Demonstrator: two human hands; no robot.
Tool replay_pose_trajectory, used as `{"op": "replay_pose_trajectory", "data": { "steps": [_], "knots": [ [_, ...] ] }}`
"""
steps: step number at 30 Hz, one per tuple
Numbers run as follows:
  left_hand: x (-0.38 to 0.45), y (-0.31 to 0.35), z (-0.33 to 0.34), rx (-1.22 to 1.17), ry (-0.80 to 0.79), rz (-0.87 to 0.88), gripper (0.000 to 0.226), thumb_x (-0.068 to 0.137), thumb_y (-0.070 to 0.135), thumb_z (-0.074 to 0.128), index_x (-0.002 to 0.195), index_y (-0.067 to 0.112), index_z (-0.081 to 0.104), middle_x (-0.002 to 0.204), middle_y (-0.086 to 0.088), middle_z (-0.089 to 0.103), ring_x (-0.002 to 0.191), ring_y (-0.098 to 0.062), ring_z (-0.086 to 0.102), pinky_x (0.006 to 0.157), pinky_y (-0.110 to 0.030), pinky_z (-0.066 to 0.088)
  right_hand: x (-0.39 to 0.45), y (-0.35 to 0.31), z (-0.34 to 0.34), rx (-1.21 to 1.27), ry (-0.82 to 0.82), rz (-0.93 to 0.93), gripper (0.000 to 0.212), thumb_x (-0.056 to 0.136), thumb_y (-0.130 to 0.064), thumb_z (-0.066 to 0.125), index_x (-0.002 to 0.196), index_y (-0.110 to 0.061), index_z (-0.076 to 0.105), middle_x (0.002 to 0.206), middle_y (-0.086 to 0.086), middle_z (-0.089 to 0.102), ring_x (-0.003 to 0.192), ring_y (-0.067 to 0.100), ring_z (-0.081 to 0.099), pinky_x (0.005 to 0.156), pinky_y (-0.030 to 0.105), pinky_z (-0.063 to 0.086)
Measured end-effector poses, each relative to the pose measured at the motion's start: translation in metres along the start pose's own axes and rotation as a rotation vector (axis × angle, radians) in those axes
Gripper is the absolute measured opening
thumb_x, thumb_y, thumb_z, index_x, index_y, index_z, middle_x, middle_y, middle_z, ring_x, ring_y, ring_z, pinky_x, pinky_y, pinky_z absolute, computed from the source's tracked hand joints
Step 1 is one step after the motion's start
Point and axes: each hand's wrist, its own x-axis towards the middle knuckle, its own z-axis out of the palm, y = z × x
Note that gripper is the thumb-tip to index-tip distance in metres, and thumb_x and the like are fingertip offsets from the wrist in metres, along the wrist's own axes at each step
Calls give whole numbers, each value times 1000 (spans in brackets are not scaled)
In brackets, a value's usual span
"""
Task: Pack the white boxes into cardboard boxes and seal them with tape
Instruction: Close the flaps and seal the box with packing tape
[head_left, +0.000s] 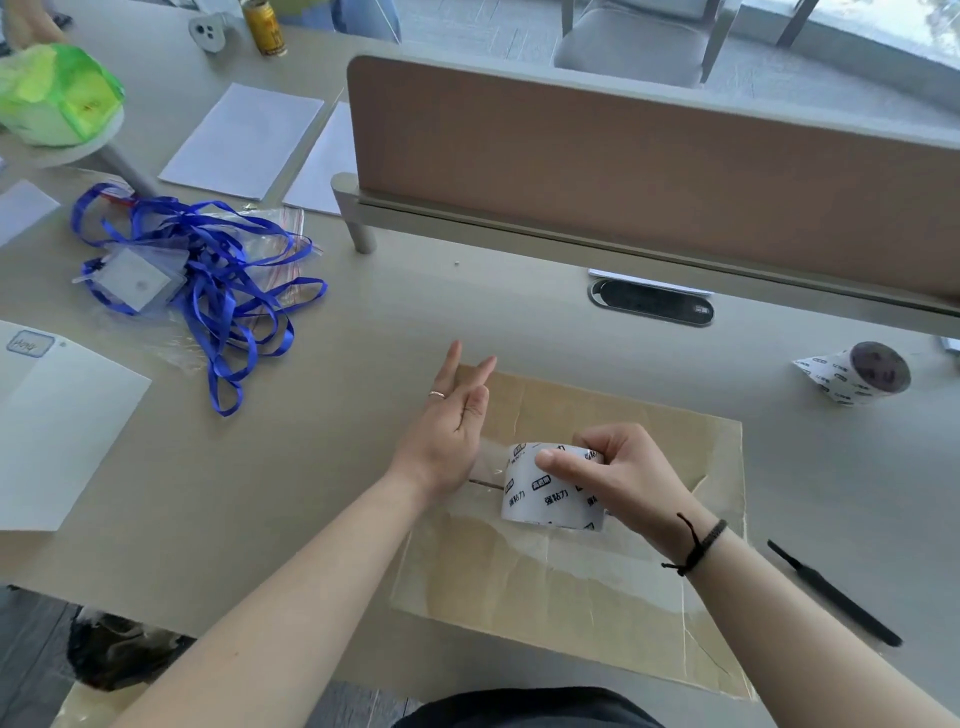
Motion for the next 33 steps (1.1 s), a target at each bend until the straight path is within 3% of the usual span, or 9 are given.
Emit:
{"op": "replay_pose_trajectory", "data": {
  "steps": [4,7,10,13,16,22,27,30,33],
  "knots": [
    [4,-6,-1,17,0,-20,42,107,46,25,148,52,36,165,25,0,147,11,15,118,-32,27,-1,1,6,-4,31,1,66,67,-52,78,57,-5,34,58,4,35,51,17,36,44,23,25],
    [4,-6,-1,17,-10,-40,42,107,46,25,147,55,36,166,22,2,147,6,22,114,-29,27,-3,1,7,1,33,-2,59,75,-42,83,57,-8,38,58,5,37,50,17,37,44,23,26],
    [7,-9,-4,9,-26,-21,42,108,44,24,147,52,36,165,22,12,146,16,3,116,-30,26,-3,2,7,2,31,0,66,76,-44,82,59,2,37,59,5,38,52,16,37,45,23,26],
    [9,-8,-5,-14,-52,-2,42,110,37,24,149,44,38,126,59,36,145,17,-9,112,-21,22,-6,4,-1,-21,66,29,70,73,-48,83,61,6,40,58,5,42,51,16,40,46,25,29],
    [10,-9,-4,-51,-43,-6,42,110,33,24,150,38,39,91,64,42,146,15,-7,103,-10,21,-13,6,-11,-105,136,24,62,78,-42,83,54,-7,38,54,1,40,47,16,39,43,25,30],
    [13,-15,0,-93,-24,9,43,109,41,23,148,41,41,112,65,39,147,14,-4,107,-16,20,-15,-2,-17,-96,53,10,54,74,-44,87,51,-18,45,50,-3,44,45,13,44,42,22,33],
    [12,-16,1,-141,-12,-1,39,109,40,24,143,48,42,140,50,24,146,17,-4,112,-16,16,-13,-19,-30,-89,-144,-94,56,76,-25,88,42,-22,43,47,-11,40,44,9,37,43,19,28],
    [12,-13,1,-132,-15,0,38,110,38,23,141,49,41,135,57,27,146,16,-3,118,-21,15,-15,-14,-33,-172,-171,-105,57,77,-26,87,42,-21,42,48,-13,36,45,7,33,46,19,26],
    [12,-13,1,-125,-20,-1,37,109,39,23,140,49,40,122,64,35,148,12,-2,120,-27,19,-21,4,-45,-222,-65,-71,49,75,-36,87,49,-14,51,49,-7,47,46,11,44,46,26,33]
  ]
}}
